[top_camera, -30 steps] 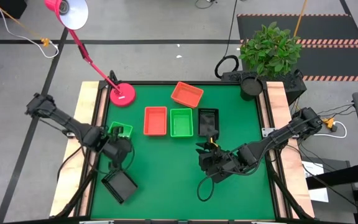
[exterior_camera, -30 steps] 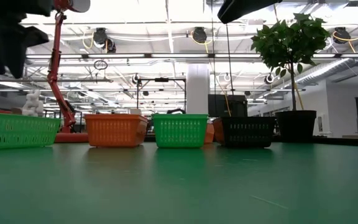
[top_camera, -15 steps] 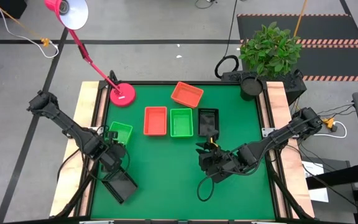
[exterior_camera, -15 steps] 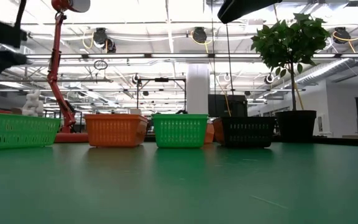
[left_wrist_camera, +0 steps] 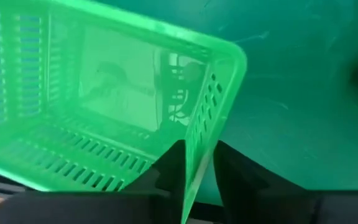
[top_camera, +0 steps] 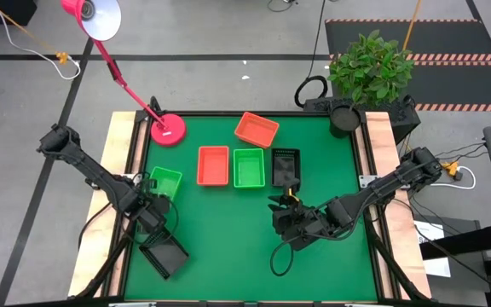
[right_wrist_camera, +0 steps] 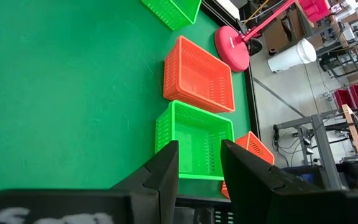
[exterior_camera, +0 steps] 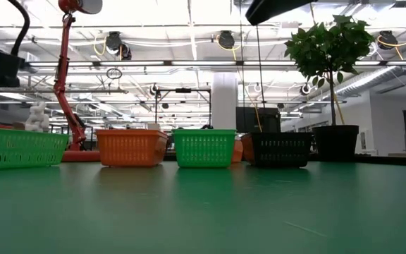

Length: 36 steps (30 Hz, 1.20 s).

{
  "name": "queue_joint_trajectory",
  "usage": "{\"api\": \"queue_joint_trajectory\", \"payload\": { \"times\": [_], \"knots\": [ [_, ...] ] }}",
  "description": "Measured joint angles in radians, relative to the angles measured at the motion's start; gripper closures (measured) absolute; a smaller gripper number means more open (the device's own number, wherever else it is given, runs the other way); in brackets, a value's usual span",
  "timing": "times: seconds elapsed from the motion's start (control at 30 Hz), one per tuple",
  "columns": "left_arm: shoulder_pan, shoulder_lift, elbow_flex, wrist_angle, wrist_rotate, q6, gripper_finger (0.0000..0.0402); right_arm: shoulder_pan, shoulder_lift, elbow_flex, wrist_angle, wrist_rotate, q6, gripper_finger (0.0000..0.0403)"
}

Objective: Stack baskets by color
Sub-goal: Stack the left green basket on top of the other right stacked green baskets

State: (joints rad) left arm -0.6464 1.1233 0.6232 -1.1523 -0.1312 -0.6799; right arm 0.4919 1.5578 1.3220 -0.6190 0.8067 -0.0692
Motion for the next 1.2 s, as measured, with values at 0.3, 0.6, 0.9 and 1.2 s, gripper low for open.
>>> {"api": "queue_joint_trajectory", "payload": {
  "times": [0.3, 0.6, 0.9, 1.2],
  "knots": [
    [0.007, 0.0, 0.02, 0.004, -0.02, -0.065, 0.0389, 0.0, 0.0, 0.0, 0.017, 0.0, -0.001, 0.0287],
    [0.069, 0.0, 0.193, -0.072, -0.157, -0.033, 0.0393, -0.024, 0.0, 0.0, 0.101, 0.0, 0.01, 0.0287],
    [0.146, 0.049, 0.43, -0.179, -0.383, 0.104, 0.0394, -0.051, 0.0, 0.0, 0.138, -0.001, 0.09, 0.0287],
    [0.272, 0.269, 0.643, -0.079, -0.438, 0.415, 0.0394, -0.09, 0.0, -0.021, 0.245, -0.078, 0.1, 0.0287]
  ]
}}
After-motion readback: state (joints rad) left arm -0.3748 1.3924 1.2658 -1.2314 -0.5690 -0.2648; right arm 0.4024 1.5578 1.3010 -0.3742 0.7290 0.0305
